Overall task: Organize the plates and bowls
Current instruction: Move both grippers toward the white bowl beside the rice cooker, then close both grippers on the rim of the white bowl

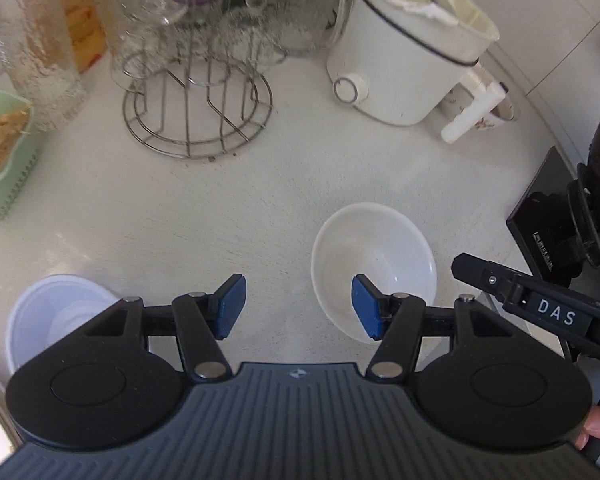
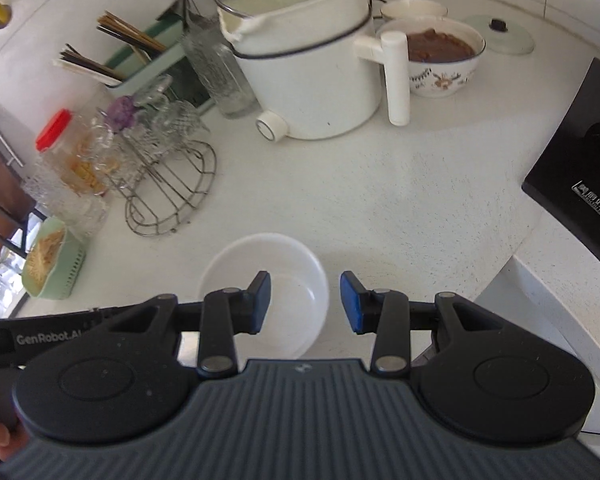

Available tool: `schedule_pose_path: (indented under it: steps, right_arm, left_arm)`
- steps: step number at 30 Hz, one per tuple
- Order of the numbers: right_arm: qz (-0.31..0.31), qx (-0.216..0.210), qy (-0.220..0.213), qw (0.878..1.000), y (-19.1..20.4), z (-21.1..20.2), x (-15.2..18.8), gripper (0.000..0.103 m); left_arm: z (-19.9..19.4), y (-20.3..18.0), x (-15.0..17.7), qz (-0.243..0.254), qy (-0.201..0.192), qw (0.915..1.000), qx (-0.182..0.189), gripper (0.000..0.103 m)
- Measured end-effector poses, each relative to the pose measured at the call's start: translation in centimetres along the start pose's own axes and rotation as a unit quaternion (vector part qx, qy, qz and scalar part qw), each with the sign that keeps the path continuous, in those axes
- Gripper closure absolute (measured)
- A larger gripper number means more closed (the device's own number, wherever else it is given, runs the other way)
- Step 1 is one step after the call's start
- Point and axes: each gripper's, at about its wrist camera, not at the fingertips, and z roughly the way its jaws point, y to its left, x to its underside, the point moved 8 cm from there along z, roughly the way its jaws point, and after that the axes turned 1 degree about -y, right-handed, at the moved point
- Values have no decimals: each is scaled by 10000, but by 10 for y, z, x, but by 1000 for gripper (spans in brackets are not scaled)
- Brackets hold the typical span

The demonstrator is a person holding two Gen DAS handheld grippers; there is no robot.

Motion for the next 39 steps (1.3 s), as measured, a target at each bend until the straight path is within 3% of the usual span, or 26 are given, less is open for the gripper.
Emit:
schedule_pose_path:
  steps: [13,24,39]
  right_arm:
    - [-163,-189,387,9989,-15,29,5,64]
    - [-362,-334,546,9973,-5,40,9,85]
    - [-287,-499,366,9977,7,26,-1,88]
  left_arm:
    - [43,-19,-2,-46,295,9995,-48,42]
    - [56,-15,2,-498,360,9981,-55,82]
    - [31,-12,-14,-519,165,9985,26,82]
